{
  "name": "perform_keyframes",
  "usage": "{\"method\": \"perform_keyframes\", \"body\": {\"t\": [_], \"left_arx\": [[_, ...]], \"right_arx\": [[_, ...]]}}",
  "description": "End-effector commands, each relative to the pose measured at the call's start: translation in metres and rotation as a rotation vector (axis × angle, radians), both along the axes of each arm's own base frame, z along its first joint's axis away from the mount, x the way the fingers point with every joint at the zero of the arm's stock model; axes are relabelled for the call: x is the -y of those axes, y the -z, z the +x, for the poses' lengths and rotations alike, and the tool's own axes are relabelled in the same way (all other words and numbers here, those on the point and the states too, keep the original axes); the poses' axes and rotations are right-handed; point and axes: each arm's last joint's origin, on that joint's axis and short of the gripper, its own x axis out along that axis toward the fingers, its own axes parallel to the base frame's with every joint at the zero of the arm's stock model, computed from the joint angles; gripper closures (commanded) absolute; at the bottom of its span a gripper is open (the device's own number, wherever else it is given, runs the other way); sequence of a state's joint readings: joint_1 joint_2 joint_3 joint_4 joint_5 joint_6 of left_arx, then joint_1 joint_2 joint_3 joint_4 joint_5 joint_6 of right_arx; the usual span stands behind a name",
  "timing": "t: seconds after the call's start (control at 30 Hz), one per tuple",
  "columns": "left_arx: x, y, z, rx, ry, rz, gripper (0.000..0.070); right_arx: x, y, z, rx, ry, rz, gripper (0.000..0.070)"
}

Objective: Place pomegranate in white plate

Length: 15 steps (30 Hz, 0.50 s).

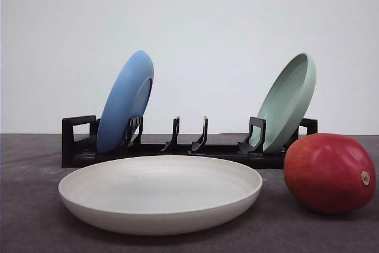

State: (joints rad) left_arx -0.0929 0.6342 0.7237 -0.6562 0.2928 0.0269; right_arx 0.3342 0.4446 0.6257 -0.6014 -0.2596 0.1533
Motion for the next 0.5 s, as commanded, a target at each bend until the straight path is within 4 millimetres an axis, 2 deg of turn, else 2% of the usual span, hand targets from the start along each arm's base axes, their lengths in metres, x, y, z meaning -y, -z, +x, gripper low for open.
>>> {"method": "perform_keyframes", "body": {"t": [0.0,0.2,0.47], "left_arx": [[0.0,-0.002,-0.001,0.023,0.009,0.0,0.0341],[0.002,-0.003,-0.002,0.034,0.027,-0.001,0.0346],[0.004,-0.003,-0.002,0.039,0.044,0.009,0.0347]], "right_arx": [[-0.002,-0.001,0.001,-0.072,0.023,0.057,0.0267],[-0.012,0.002,0.015,-0.32,0.059,0.039,0.0267],[-0.039,0.002,0.048,-0.468,0.111,-0.148,0.0268]]}}
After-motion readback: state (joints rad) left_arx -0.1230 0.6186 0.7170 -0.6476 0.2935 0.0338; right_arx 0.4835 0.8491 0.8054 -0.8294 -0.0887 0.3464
